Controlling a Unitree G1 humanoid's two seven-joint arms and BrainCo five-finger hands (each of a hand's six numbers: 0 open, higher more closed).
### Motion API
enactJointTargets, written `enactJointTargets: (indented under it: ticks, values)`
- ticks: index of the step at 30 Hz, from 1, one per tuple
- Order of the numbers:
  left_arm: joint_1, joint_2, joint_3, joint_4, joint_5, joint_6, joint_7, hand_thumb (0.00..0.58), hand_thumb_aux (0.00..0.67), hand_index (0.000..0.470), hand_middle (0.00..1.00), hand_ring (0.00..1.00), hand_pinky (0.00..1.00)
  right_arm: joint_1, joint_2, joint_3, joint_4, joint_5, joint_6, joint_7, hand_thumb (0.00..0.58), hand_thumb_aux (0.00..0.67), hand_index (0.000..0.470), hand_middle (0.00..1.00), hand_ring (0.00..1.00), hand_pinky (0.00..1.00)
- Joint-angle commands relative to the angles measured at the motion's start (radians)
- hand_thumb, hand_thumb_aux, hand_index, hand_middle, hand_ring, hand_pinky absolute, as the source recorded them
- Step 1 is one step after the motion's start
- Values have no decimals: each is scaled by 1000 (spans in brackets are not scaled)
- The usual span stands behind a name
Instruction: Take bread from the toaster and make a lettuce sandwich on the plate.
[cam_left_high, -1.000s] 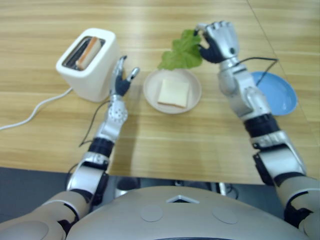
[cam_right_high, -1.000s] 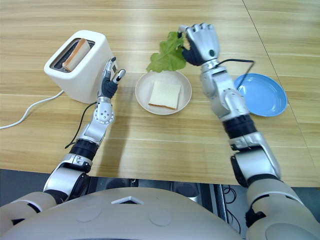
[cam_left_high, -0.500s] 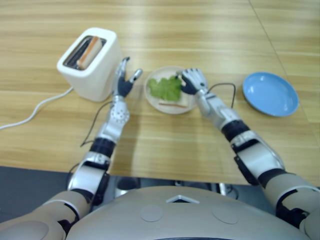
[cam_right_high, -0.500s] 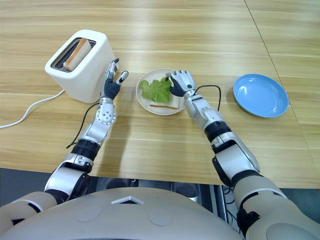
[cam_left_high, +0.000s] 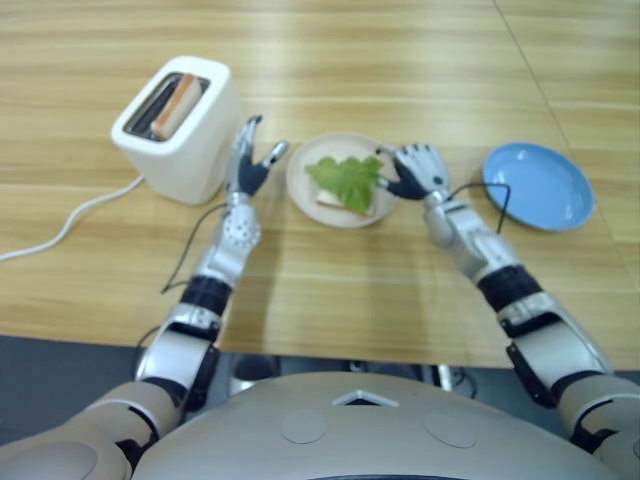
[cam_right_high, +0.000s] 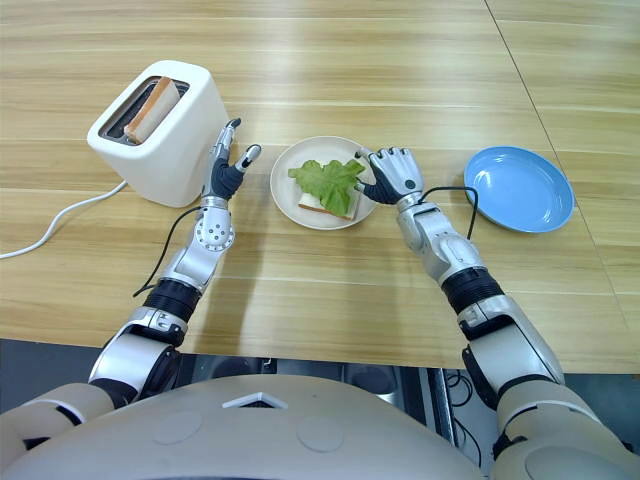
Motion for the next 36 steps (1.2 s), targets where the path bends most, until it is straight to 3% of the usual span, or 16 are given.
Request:
enactJointTargets:
  ticks: [1, 8, 13, 16, 19, 27, 36]
  values:
    - [2, 7, -12, 6, 18, 16, 5, 0, 0, 0, 0, 0, 0, 40, -41, -20, -62, -21, 56, 54, 0, 0, 0, 0, 0, 0]
    - [25, 27, -23, -80, 67, 40, 20, 0, 0, 0, 0, 0, 0, 146, -160, -54, -155, -23, 155, 248, 0, 0, 0, 0, 0, 0]
    - [127, 77, -15, -448, 204, 93, 32, 0, 0, 0, 0, 0, 0, 249, -248, -200, -375, 17, 232, 296, 0, 0, 0, 0, 0, 0]
    - [168, 130, 30, -711, 356, 178, 10, 0, 0, 0, 0, 0, 0, 277, -229, -278, -482, 51, 236, 282, 0, 0, 0, 0, 0, 0]
    - [166, 211, 119, -836, 482, 299, -54, 0, 0, 0, 0, 0, 0, 294, -175, -310, -533, 91, 208, 255, 0, 0, 0, 0, 0, 0]
    - [121, 355, 189, -602, 509, 480, -225, 0, 0, 0, 0, 0, 0, 301, -100, -308, -472, 116, 158, 216, 0, 0, 0, 0, 0, 0]
    - [73, 395, 163, -328, 443, 512, -261, 0, 0, 0, 0, 0, 0, 302, -95, -312, -456, 111, 146, 214, 0, 0, 0, 0, 0, 0]
